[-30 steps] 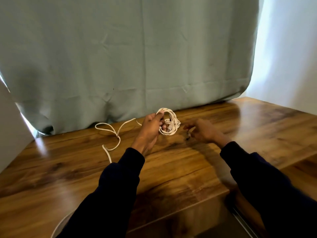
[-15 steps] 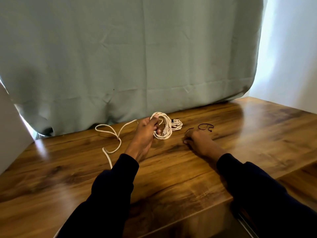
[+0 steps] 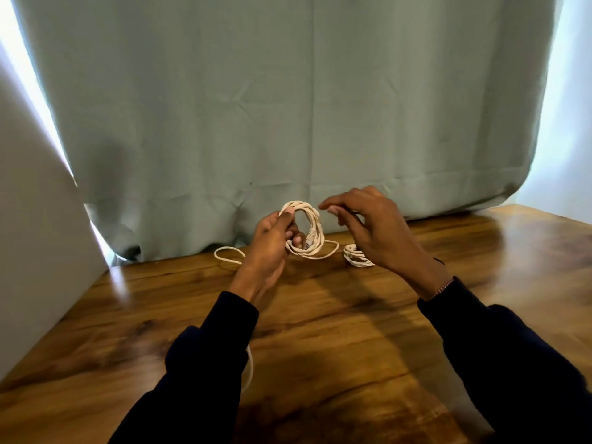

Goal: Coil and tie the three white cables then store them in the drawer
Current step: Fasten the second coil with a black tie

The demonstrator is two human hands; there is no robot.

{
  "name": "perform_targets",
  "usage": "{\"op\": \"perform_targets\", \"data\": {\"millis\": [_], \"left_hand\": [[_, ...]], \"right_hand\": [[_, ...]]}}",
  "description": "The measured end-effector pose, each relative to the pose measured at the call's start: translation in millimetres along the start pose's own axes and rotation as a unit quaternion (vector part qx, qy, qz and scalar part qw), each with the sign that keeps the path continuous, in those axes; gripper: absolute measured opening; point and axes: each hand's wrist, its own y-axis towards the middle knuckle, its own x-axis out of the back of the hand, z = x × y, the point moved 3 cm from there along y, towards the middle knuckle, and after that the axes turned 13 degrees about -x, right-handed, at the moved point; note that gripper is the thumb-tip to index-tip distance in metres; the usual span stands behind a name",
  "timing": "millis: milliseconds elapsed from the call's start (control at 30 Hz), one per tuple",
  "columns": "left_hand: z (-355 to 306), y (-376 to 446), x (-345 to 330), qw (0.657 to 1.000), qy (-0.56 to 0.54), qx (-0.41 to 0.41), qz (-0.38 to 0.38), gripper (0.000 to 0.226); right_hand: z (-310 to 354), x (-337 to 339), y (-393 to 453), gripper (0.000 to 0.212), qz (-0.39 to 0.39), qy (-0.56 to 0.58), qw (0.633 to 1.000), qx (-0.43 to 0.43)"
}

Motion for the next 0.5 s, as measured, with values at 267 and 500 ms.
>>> {"op": "perform_targets", "data": {"millis": [267, 500], "left_hand": [[-34.4, 13.1, 37.4, 0.998, 0.057, -0.028, -0.011, 0.027], [-52.0, 32.8, 68.9, 0.992, 0.112, -0.056, -0.031, 0.04]], "right_hand": [[48.0, -29.3, 44.1, 0.041, 0.149, -0.024, 0.989, 0.005], [78.0, -40.2, 72.0, 0.022, 0.08, 0.057, 0.995, -0.03]]}}
